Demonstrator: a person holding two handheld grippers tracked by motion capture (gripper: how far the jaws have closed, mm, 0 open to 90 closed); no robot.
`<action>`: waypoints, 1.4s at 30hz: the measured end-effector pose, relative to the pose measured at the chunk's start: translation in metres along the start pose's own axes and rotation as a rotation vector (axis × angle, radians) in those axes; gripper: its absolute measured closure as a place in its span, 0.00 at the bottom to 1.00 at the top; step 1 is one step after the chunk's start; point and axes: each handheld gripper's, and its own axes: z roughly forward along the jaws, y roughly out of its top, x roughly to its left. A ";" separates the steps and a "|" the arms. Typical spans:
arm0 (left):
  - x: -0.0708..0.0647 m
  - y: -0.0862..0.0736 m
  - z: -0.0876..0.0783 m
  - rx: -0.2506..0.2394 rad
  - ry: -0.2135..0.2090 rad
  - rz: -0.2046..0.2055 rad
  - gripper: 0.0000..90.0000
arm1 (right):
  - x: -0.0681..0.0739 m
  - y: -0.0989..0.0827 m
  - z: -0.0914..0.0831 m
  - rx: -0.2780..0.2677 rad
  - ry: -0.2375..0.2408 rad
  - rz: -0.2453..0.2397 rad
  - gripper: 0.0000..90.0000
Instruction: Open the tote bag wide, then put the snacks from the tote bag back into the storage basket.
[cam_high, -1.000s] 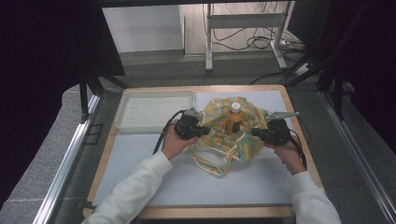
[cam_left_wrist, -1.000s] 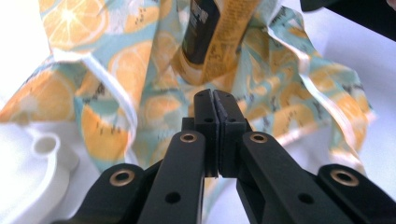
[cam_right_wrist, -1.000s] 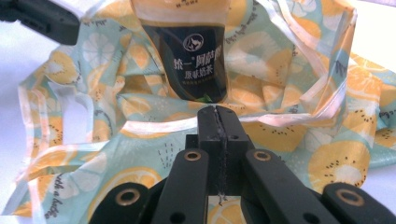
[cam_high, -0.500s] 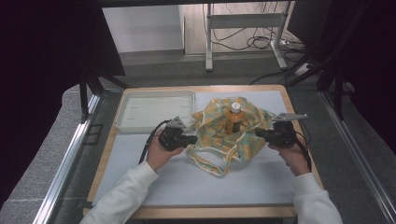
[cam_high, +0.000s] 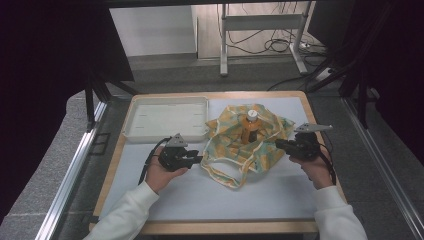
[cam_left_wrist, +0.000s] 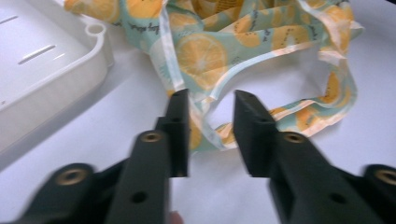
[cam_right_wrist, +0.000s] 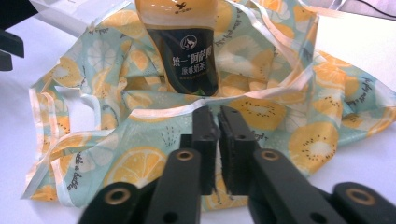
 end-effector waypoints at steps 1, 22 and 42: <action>0.000 0.000 0.001 0.003 0.004 -0.001 0.64 | 0.001 0.000 0.001 0.002 0.002 -0.005 0.87; -0.005 -0.014 -0.012 0.021 0.035 0.019 0.39 | 0.011 0.012 0.000 -0.055 -0.040 -0.030 0.46; -0.005 -0.016 -0.015 0.014 0.033 0.030 0.37 | 0.033 0.025 0.018 -0.066 -0.051 -0.087 0.41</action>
